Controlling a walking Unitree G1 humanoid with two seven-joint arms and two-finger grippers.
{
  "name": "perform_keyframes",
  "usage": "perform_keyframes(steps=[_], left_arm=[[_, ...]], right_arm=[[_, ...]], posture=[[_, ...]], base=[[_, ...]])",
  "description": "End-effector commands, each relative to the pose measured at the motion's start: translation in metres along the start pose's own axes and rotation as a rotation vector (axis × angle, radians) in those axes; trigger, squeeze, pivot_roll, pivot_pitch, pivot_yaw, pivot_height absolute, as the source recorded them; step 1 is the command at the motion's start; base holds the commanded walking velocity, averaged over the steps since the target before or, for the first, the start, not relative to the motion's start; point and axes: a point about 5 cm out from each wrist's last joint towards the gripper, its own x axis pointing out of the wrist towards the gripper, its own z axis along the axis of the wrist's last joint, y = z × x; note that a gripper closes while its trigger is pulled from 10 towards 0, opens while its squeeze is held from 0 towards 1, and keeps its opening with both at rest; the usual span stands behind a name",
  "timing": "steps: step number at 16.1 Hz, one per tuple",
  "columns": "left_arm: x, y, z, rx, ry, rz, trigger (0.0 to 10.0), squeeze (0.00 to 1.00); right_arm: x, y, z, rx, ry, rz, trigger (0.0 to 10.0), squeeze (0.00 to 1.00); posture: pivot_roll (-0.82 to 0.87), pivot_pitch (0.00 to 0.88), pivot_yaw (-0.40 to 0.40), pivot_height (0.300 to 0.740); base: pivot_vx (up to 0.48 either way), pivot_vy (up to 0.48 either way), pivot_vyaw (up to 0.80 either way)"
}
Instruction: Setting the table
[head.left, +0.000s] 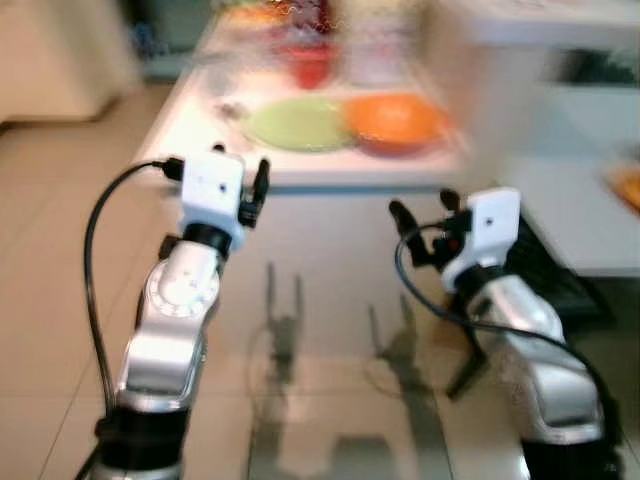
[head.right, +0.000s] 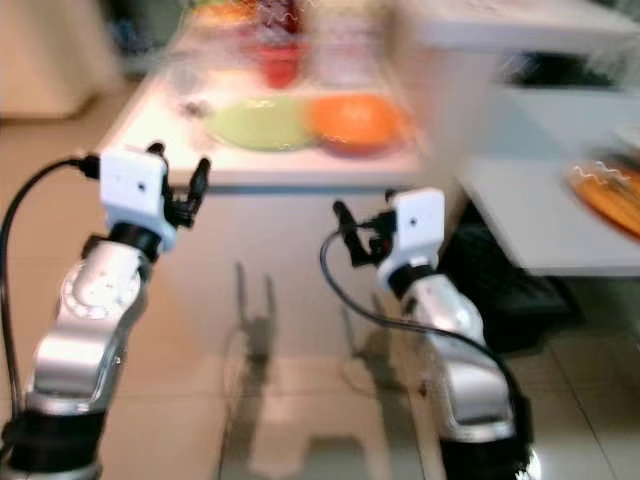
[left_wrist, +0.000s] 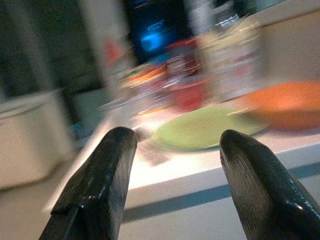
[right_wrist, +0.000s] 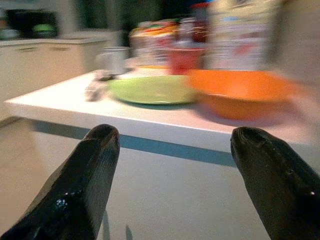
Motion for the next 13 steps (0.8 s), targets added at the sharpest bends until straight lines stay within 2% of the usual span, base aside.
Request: perform_keyframes(steps=[1,4,6,8,13], left_arm=[[0.002,-0.004,0.003,-0.011,-0.011,-0.028,10.0,0.00],[-0.002,-0.015,0.005,-0.031,-0.021,-0.153,10.0,0.00],[-0.004,-0.017,0.005,-0.040,-0.022,-0.188,10.0,0.00],[-0.006,-0.021,0.006,-0.050,-0.026,-0.232,10.0,0.00],[-0.006,-0.028,0.008,-0.068,-0.036,-0.269,10.0,0.00]], right_arm=[[-0.003,-0.009,0.003,0.004,-0.020,-0.056,10.0,0.00],[-0.004,-0.017,0.003,0.027,-0.028,-0.124,10.0,0.00],[-0.004,-0.020,0.003,0.038,-0.029,-0.149,10.0,0.00],[-0.007,-0.028,-0.003,0.061,0.000,-0.238,10.0,0.00],[-0.010,-0.035,-0.004,0.093,0.010,-0.289,10.0,0.00]], posture=[[0.03,0.000,-0.020,0.740],[0.03,0.000,-0.016,0.740],[0.03,0.000,-0.017,0.740],[0.03,0.000,-0.016,0.740],[0.03,0.000,-0.014,0.740]], base=[[0.277,0.000,0.00],[0.277,0.000,0.00],[0.281,0.000,0.00],[0.287,0.000,0.00],[0.309,0.000,0.00]])
